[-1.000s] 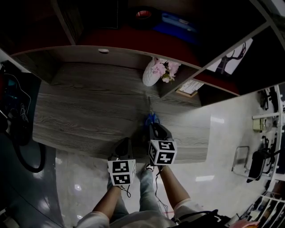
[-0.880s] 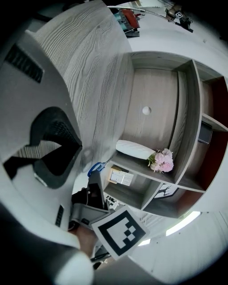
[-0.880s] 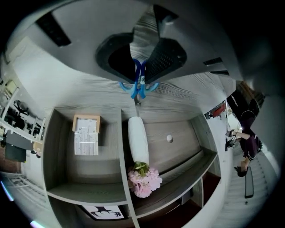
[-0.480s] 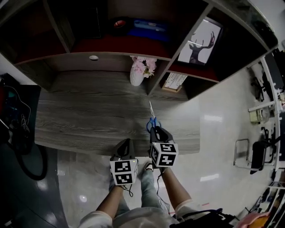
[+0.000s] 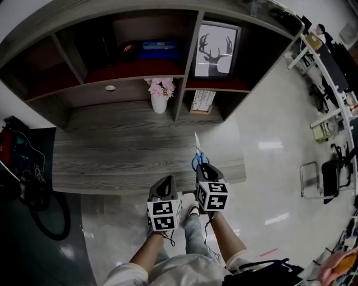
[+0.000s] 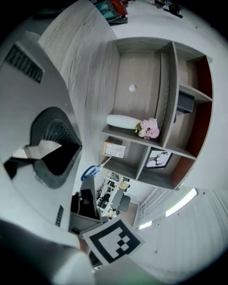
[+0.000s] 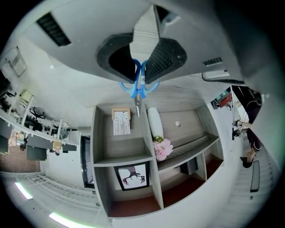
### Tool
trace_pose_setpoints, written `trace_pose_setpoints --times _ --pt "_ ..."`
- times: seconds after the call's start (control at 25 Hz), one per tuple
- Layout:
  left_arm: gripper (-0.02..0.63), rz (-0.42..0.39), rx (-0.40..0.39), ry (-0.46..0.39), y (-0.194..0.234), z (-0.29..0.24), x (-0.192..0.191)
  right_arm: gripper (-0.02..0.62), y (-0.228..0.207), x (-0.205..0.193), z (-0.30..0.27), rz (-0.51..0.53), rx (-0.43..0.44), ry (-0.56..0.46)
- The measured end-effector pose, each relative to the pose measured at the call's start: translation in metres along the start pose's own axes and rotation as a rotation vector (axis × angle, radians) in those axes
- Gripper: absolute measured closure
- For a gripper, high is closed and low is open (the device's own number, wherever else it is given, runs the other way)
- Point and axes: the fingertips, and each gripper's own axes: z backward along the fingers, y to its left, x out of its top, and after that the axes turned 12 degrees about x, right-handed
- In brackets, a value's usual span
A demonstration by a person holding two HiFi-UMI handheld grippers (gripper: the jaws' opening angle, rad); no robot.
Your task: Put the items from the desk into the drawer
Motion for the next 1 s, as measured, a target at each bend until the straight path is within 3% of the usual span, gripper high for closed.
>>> trace_pose_setpoints --times 0.36,1.0 --pt "0.607 -0.062 -0.078 -0.001 -0.046 0.013 -0.003 0.528 -0.028 -0.01 0.05 -0.048 -0.07 -0.035" --pt "0.607 -0.227 -0.314 0.04 -0.152 0.017 -0.029 0.528 -0.092 -0.062 0.141 -0.201 -0.274 -0.089"
